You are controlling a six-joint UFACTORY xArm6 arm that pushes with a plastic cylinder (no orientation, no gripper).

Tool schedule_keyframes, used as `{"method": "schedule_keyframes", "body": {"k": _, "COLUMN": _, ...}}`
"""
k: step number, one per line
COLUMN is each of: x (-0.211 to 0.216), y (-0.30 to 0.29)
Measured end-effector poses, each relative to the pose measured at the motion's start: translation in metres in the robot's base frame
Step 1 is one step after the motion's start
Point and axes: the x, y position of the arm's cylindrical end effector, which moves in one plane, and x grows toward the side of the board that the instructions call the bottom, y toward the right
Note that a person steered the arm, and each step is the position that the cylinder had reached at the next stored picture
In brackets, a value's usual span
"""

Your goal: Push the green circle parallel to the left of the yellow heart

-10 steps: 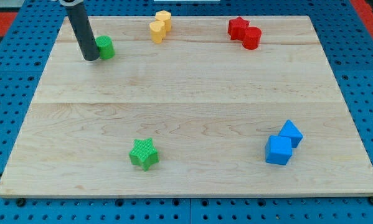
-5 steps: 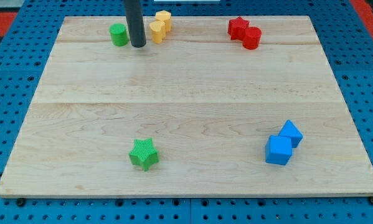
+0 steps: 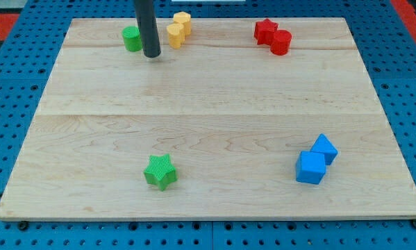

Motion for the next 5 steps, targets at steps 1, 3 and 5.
{"method": "schedule_keyframes", "body": {"k": 1, "x": 0.000, "y": 0.005}}
{"method": "schedule_keyframes", "body": {"k": 3, "x": 0.001, "y": 0.013}}
{"method": "schedule_keyframes", "body": {"k": 5, "x": 0.005, "y": -0.006}}
